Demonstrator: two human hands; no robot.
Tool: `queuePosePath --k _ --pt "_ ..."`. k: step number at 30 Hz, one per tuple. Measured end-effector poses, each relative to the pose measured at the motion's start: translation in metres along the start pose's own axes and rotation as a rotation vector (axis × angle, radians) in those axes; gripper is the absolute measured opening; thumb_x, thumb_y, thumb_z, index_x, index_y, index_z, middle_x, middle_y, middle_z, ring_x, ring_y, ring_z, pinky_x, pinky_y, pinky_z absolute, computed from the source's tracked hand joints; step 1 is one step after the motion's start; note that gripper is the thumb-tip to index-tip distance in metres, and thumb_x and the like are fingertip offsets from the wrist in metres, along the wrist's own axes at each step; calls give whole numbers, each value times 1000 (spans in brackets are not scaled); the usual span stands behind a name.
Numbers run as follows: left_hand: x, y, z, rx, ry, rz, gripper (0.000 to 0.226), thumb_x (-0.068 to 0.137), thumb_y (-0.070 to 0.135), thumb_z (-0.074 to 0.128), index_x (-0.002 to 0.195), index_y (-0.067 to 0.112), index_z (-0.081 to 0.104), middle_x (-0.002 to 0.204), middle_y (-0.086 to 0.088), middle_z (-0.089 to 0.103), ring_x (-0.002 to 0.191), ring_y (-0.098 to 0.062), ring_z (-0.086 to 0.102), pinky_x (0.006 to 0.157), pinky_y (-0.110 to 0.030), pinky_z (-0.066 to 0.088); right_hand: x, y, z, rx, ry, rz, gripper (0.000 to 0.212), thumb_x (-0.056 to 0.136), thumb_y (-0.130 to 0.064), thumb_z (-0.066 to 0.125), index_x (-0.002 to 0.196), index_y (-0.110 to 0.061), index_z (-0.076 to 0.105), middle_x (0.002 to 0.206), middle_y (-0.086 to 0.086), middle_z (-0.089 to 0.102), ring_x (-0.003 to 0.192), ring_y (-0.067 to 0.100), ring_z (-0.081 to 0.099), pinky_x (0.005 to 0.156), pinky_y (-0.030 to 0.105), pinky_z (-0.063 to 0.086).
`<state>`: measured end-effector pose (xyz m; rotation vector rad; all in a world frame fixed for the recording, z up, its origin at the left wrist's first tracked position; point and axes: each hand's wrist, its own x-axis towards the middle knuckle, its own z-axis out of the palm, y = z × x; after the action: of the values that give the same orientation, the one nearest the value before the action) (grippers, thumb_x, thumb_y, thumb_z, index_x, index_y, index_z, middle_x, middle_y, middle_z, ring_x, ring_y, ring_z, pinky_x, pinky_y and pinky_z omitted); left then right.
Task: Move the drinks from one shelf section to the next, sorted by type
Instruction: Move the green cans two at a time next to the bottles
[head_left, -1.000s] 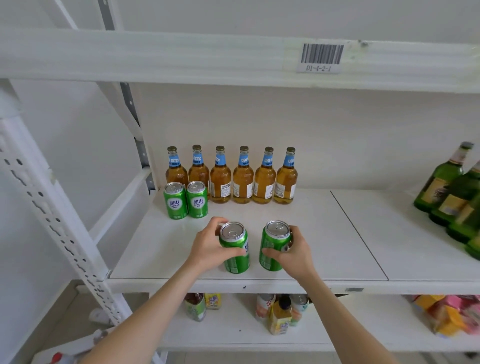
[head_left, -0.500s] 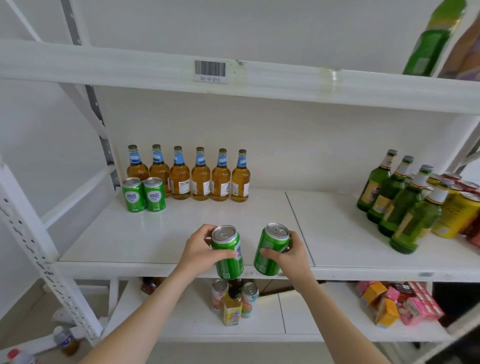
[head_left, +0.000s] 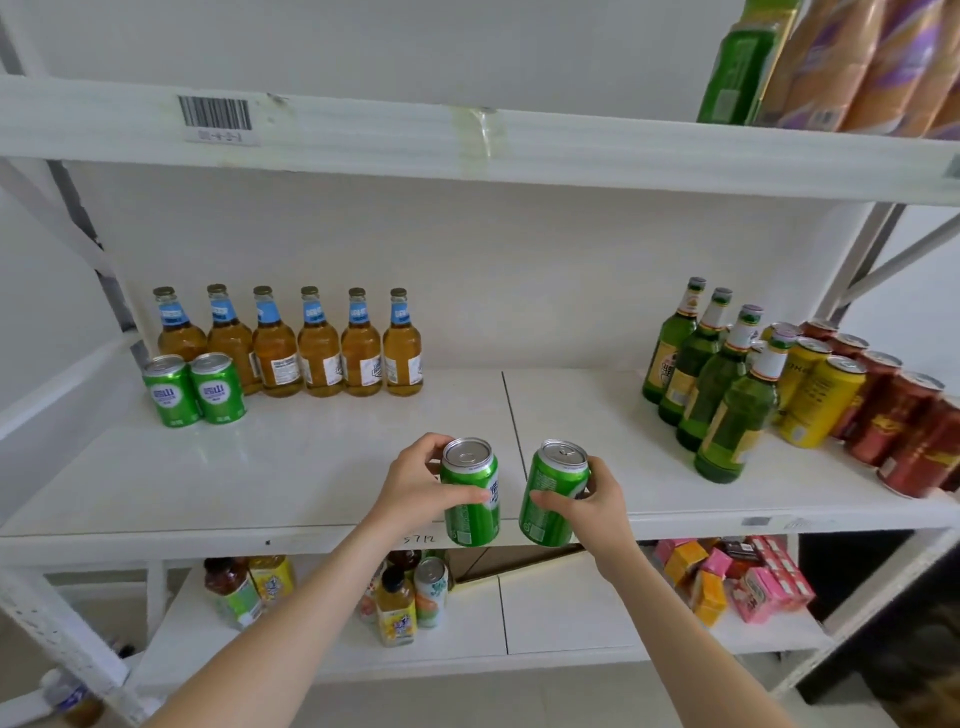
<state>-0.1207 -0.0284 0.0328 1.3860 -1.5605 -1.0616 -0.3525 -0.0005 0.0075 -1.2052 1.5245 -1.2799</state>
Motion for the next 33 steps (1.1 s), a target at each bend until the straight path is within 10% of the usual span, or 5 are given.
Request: queuePosePath --k 33 --pt "212 49 208 -34 83 -67 72 29 35 92 95 31 65 98 10 72 97 -13 67 87 -37 56 252 38 -143 -23 -29 56 68 65 -13 88 115 -31 46 101 -16 58 91 4 57 85 30 45"
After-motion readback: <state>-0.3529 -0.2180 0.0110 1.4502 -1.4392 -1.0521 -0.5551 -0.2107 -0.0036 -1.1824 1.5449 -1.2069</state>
